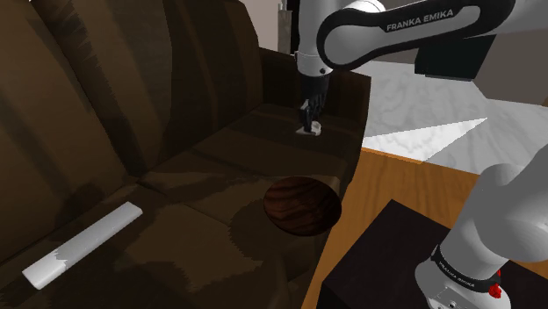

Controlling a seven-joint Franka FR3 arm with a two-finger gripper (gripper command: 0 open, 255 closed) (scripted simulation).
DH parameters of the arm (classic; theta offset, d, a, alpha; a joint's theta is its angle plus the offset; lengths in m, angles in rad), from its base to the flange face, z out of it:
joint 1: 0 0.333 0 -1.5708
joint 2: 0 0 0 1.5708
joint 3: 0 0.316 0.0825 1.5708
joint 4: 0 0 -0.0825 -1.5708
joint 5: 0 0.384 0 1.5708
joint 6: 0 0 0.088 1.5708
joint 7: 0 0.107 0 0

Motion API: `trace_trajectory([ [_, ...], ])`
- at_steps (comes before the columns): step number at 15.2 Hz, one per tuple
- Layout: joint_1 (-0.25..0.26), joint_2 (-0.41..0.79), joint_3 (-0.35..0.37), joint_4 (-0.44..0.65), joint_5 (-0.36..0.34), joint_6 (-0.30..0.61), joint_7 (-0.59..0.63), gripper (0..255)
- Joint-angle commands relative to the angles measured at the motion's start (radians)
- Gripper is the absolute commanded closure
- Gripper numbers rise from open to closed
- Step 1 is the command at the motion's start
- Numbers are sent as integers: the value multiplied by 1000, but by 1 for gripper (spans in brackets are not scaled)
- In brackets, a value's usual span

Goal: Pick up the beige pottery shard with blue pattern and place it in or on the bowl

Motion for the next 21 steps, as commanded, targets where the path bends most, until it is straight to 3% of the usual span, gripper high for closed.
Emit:
trace_trajectory([
  [1, 19, -27, 29, -16, 11, -18, 42, 255],
  [5, 58, -72, 90, -42, 39, -48, 126, 255],
  [6, 47, -58, 74, -31, 31, -42, 102, 255],
  [7, 47, -58, 74, -31, 31, -42, 102, 0],
  [14, 64, -34, -56, -233, 212, 160, -120, 0],
  [21, 66, -1, -52, -300, 214, 260, -121, 0],
])
